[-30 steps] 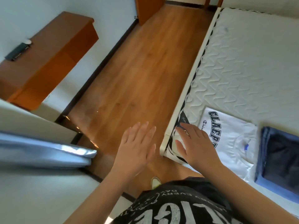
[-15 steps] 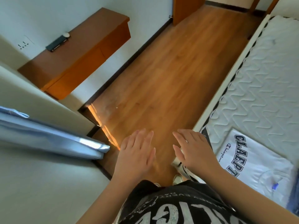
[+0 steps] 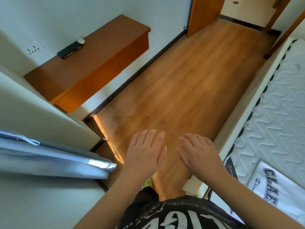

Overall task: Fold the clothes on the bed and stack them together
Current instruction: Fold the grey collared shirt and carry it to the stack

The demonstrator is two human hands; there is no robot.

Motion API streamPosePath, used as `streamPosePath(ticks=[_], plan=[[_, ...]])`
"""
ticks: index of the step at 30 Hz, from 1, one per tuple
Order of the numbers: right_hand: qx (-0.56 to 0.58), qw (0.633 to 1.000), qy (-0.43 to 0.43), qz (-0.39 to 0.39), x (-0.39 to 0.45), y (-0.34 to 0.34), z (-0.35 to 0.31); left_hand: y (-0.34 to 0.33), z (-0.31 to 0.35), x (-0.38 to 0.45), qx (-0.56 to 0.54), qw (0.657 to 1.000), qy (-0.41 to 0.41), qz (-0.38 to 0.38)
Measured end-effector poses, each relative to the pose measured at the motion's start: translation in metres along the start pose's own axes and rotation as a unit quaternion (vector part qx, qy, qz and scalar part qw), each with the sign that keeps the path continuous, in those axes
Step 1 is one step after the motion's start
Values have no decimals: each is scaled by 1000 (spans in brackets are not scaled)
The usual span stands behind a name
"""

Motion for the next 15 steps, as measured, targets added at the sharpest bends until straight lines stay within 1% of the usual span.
streamPosePath(ticks=[4, 8, 11, 15], plan=[[-13, 1000, -12, -3, 51, 10, -30, 17, -59, 20, 6, 1000, -15, 13], [-1, 999, -28, 24, 88, 25, -49, 26, -102, 42, 6, 999, -31, 31], [5, 998, -66, 22, 103, 35, -44, 32, -109, 68, 1, 997, -61, 50], [-4, 993, -110, 39, 113, 45, -18, 43, -95, 114, 3, 992, -104, 72]])
Point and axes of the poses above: each hand's wrist, its own x-axis towards the middle knuckle, its own y-axis out of the back of the hand, z = x × y, the point moved 4 cm from there along x, towards the middle knuckle, and after that the axes turned 11 degrees about -z, right-handed, at the moved point
